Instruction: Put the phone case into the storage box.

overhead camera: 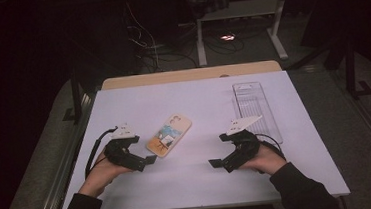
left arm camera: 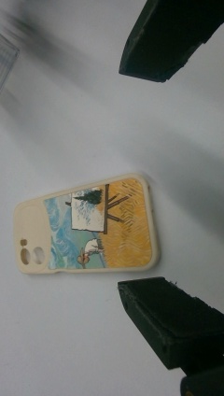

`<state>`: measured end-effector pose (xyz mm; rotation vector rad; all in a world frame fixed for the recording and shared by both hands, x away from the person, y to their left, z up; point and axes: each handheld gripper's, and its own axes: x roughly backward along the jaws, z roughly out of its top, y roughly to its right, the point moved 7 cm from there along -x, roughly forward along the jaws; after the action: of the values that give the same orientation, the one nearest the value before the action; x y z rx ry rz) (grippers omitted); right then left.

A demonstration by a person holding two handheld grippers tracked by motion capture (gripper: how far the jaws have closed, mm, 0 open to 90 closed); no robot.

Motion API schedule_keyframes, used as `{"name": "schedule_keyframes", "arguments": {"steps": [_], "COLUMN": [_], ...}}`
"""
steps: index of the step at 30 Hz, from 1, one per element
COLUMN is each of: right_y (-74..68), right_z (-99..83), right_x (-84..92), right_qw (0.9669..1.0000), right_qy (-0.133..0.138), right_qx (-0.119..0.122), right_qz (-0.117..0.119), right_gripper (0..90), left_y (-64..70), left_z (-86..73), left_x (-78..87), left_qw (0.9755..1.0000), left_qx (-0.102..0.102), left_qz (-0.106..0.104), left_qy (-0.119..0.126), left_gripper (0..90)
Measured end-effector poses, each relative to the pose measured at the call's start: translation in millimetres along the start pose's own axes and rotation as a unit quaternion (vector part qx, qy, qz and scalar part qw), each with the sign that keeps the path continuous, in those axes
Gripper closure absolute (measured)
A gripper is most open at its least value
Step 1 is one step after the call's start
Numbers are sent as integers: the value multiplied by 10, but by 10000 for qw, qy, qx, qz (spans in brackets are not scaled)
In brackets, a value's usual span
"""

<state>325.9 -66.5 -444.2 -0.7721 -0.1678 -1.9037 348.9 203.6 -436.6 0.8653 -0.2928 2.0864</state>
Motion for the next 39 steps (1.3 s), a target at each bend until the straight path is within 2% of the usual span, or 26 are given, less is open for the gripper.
{"name": "schedule_keyframes", "arguments": {"steps": [1,3,4,6,7,8,10,11,13,15,17,19,20,21,22,25,26,27,28,29,30,31,32,34,37,39], "right_y": [1,2,3,6,6,6,8,8,9,8,10,10,12,11,13,12,9,8,9,9,9,8,11,12,13,13], "right_z": [0,1,1,4,4,4,5,6,7,8,9,9,8,8,10,10,9,8,8,9,9,8,8,8,9,10], "right_x": [0,0,1,1,1,1,2,3,4,4,3,7,7,7,5,2,2,2,4,7,8,8,6,4,3,2], "right_qw": [10000,10000,10000,10000,10000,10000,10000,10000,10000,10000,10000,10000,10000,10000,10000,10000,10000,10000,10000,10000,9999,9999,10000,10000,10000,10000], "right_qy": [1,-1,-1,10,9,7,7,8,11,9,-5,-15,-19,-17,-6,3,1,2,2,8,13,7,7,-3,-2,-1], "right_qx": [2,-4,-6,-23,-26,-27,-29,-48,-57,-71,-75,-83,-75,-82,-59,-43,-67,-59,-59,-79,-91,-92,-76,-61,-74,-75], "right_qz": [-2,-1,-1,-4,-3,-5,-2,-4,-13,3,8,24,23,23,22,20,20,25,33,46,52,51,44,28,25,22], "right_gripper": [0,0,0,0,0,0,0,0,0,0,0,0,0,0,0,0,0,0,0,0,0,0,0,0,0,0], "left_y": [-25,-32,-49,-36,-54,-32,-59,-52,-76,-86,-82,-113,-99,-120,-110,-126,-122,-140,-134,-148,-148,-160,-143,-168,-172,-193], "left_z": [10,43,61,85,101,109,122,134,141,153,165,173,187,194,201,232,247,250,266,272,294,303,327,358,412,431], "left_x": [9,1,-1,-12,-16,-26,-26,-36,-34,-40,-61,-62,-75,-70,-72,-77,-86,-79,-87,-81,-94,-88,-103,-98,-113,-115], "left_qw": [9999,10000,9999,10000,10000,9999,10000,10000,10000,10000,10000,10000,9999,9999,9998,9999,9998,9999,9997,9998,9998,9999,9996,9999,9996,9998], "left_qx": [-90,-28,-80,41,-54,91,-55,23,-55,-35,97,-5,152,56,150,140,214,136,225,178,211,155,266,139,246,159], "left_qz": [38,46,67,40,76,40,35,31,44,24,1,10,0,14,-11,3,9,26,35,47,44,50,29,57,82,87], "left_qy": [-55,-18,-8,23,25,54,-5,38,-30,-47,-20,-98,-36,-87,-95,-76,-22,-73,-4,-41,36,-24,59,17,97,64], "left_gripper": [0,0,0,0,0,0,0,0,0,0,0,0,0,0,0,0,0,0,0,0,0,0,0,0,0,0]}}
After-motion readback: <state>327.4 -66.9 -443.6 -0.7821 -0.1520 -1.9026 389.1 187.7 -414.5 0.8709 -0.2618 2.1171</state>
